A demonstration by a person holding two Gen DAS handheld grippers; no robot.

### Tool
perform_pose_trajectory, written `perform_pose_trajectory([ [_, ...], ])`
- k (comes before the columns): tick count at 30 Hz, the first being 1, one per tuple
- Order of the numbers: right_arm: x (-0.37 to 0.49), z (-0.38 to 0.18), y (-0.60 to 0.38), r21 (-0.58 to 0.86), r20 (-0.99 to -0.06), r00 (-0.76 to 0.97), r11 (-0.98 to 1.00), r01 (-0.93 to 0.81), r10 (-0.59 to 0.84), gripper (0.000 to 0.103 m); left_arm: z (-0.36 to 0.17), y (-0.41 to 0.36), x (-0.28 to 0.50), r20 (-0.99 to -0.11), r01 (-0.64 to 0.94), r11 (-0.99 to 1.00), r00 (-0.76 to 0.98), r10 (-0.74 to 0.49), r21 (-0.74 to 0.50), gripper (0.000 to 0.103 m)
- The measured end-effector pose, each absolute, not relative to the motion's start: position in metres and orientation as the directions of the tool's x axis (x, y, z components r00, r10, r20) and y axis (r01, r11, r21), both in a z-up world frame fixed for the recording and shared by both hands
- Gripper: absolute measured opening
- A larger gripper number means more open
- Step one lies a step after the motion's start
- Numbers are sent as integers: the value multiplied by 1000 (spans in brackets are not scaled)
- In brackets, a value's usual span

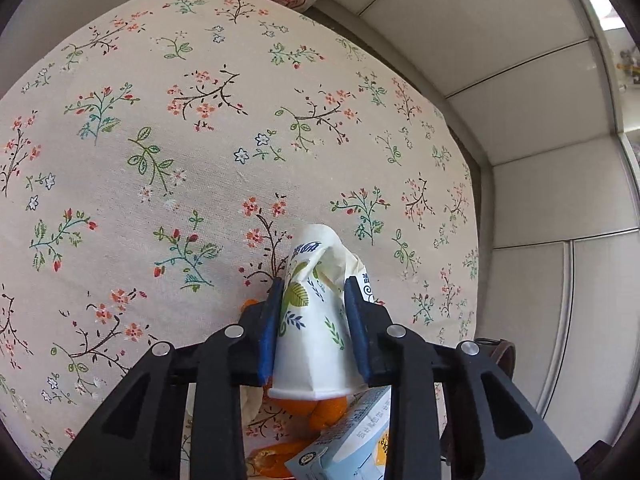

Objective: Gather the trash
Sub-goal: 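Move the left gripper to the white paper cup and grasp it, then grasp the white tissue with the right gripper and lift it while the left gripper holds the paper cup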

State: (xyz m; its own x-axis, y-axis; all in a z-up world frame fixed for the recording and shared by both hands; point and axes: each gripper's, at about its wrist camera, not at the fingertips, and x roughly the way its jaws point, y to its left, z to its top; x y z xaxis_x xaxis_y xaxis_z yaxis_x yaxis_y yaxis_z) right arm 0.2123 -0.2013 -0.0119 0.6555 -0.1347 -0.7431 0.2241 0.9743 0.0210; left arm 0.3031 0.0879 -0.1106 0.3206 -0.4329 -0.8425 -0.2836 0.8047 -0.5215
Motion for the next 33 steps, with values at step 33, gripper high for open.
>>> perform_pose_trajectory([
  [33, 310, -93, 73, -25, -997, 72, 959, -281, -5, 60, 36, 241, 139, -656, -219, 879, 743, -131, -423, 29],
])
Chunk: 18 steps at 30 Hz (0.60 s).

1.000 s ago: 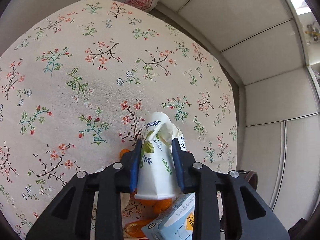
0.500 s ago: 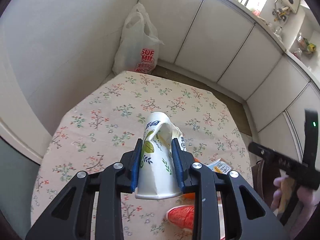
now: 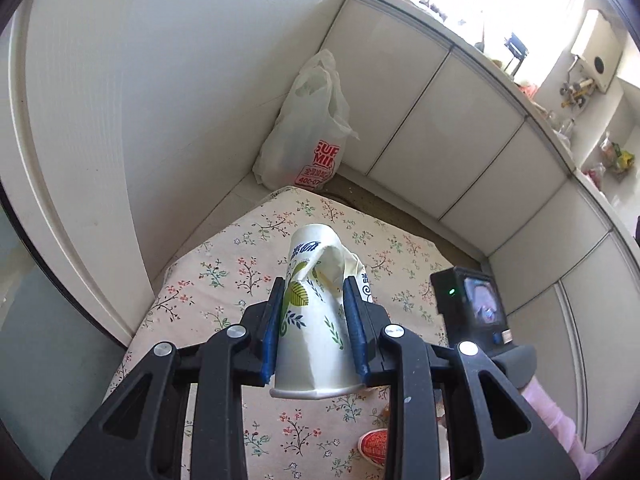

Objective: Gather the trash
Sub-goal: 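Grasp the white tissue with the right gripper and lift it while the left gripper holds the paper cup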

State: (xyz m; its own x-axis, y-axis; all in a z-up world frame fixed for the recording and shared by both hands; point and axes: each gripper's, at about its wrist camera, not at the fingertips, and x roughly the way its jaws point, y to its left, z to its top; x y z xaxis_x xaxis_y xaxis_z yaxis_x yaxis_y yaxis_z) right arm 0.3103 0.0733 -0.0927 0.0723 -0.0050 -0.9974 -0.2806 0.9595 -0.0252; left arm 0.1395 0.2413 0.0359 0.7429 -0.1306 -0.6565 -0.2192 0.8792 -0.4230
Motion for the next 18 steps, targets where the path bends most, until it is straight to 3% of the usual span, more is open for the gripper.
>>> perform_pose_trajectory([
  [9, 307, -125, 109, -139, -990, 71, 941, -307, -124, 53, 41, 257, 130, -633, -224, 859, 761, -141, -461, 29],
  [13, 304, -130, 114, -190, -981, 102, 933, -306, -167, 39, 38, 263, 130, -633, -232, 847, 759, -149, -478, 29],
  [18, 299, -137, 110, -209, -975, 144, 927, -310, -172, 29, 33, 264, 133, -635, -226, 836, 752, -176, -500, 29],
])
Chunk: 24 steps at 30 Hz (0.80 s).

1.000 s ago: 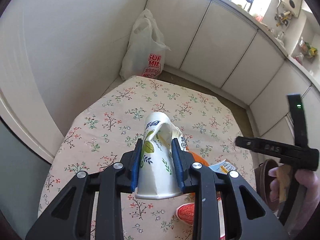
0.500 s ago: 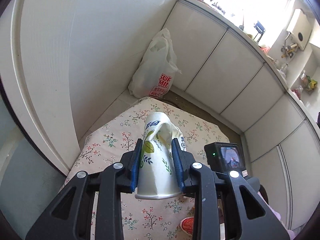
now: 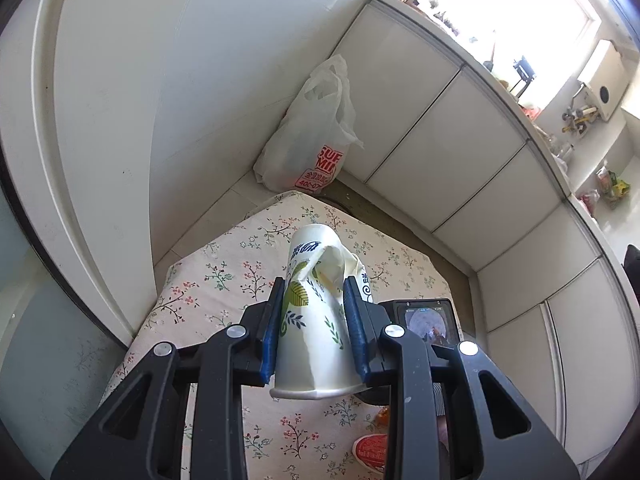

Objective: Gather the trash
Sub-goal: 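Grasp the white tissue with the right gripper and lift it while the left gripper holds the paper cup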

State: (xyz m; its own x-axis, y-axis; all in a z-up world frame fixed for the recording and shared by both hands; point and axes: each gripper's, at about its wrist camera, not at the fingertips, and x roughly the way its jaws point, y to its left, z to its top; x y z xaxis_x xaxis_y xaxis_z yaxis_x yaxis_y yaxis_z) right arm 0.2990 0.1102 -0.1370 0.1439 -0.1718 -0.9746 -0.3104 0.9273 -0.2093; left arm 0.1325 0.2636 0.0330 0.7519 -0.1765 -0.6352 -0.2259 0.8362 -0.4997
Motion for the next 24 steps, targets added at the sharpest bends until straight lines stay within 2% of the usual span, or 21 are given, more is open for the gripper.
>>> perform_pose_trajectory([
  [4, 288, -134, 100, -203, -972, 177, 934, -292, -156, 24, 33, 262, 133, -634, -224, 837, 753, -178, -500, 29],
  [10, 272, -111, 92, -212, -962, 232, 926, -313, -142, 24, 32, 262, 137, -632, -226, 826, 751, -189, -516, 29],
  [24, 265, -2, 42, -149, -898, 439, 962, -230, -34, 24, 44, 237, 134, -613, -206, 840, 770, -177, -501, 29],
])
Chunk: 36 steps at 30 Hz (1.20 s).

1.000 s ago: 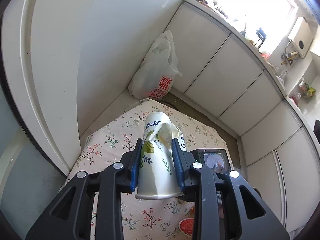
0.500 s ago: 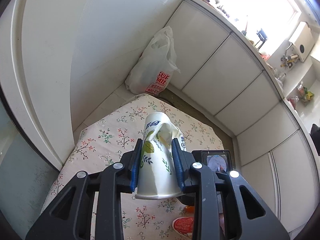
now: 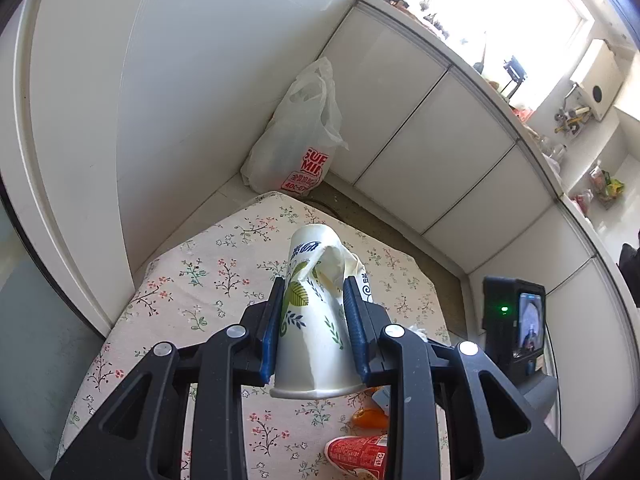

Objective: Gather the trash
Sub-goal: 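Grasp the white tissue with the right gripper and lift it while the left gripper holds the paper cup, then carry the tissue over the brown bin and open the right gripper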

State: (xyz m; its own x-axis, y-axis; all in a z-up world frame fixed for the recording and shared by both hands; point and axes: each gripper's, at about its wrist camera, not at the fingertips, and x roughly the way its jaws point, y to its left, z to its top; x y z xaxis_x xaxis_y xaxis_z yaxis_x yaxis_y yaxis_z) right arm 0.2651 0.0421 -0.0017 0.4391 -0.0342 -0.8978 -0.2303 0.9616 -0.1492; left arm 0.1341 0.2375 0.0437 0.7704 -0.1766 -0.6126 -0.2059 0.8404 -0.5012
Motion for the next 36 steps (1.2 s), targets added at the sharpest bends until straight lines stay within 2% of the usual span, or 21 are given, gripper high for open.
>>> perform_pose_trajectory([
  [8, 250, 47, -36, -65, -820, 572, 993, -96, 1, 24, 56, 214, 128, -580, -174, 864, 800, -156, -473, 29],
  [14, 225, 68, -111, 4, -735, 678, 999, 42, -26, 24, 60, 184, 126, -559, -113, 873, 805, -200, -475, 29],
  [27, 130, 78, -274, 44, -544, 789, 930, 365, -284, 25, 77, 97, 113, -498, 83, 890, 804, -325, -448, 29],
  [36, 90, 66, -329, 45, -483, 784, 883, 467, -390, 27, 74, 35, 109, -513, 175, 879, 755, -409, -444, 30],
])
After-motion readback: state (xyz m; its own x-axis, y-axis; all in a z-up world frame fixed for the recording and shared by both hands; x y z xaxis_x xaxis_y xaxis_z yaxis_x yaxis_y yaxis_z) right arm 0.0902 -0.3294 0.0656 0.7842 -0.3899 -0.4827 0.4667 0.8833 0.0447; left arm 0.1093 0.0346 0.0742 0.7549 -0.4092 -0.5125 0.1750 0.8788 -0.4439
